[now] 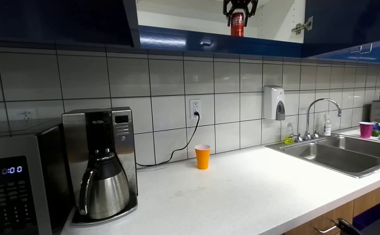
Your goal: Put the red can in the cabinet
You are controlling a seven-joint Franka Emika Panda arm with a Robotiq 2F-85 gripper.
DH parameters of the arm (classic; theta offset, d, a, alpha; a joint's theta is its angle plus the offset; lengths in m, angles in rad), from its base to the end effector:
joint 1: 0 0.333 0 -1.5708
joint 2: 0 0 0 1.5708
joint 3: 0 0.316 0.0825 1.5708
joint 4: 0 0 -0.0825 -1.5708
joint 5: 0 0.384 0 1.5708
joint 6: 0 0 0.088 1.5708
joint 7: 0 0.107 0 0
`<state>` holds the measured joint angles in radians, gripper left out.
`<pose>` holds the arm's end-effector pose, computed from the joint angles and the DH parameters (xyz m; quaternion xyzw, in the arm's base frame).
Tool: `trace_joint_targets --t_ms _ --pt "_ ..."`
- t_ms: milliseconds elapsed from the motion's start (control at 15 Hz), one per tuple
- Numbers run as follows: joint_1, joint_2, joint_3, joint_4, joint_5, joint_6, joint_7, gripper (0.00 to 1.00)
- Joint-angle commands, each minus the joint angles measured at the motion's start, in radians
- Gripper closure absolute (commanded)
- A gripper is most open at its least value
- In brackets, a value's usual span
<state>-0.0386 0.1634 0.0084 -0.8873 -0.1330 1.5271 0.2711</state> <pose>0.5511 -0.0321 0.8399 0.9559 -0.1640 0.2413 0.0344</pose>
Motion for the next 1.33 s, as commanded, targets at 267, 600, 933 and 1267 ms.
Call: trace_joint_targets --t_ms 267,600,933,1267 --pt "0.003 0.035 -0.011 0.079 -0.011 -0.046 0.019 0.00" --pt "-0.004 -0.020 -0.010 0.015 0.007 -0.033 -0.007 0.00" --pt "-0.013 -0.109 -0.014 -0.096 0.023 -0.017 -0.025 0.00" --pt "-0.014 -0.240 -0.034 -0.271 0.041 0.015 -0.046 0.00"
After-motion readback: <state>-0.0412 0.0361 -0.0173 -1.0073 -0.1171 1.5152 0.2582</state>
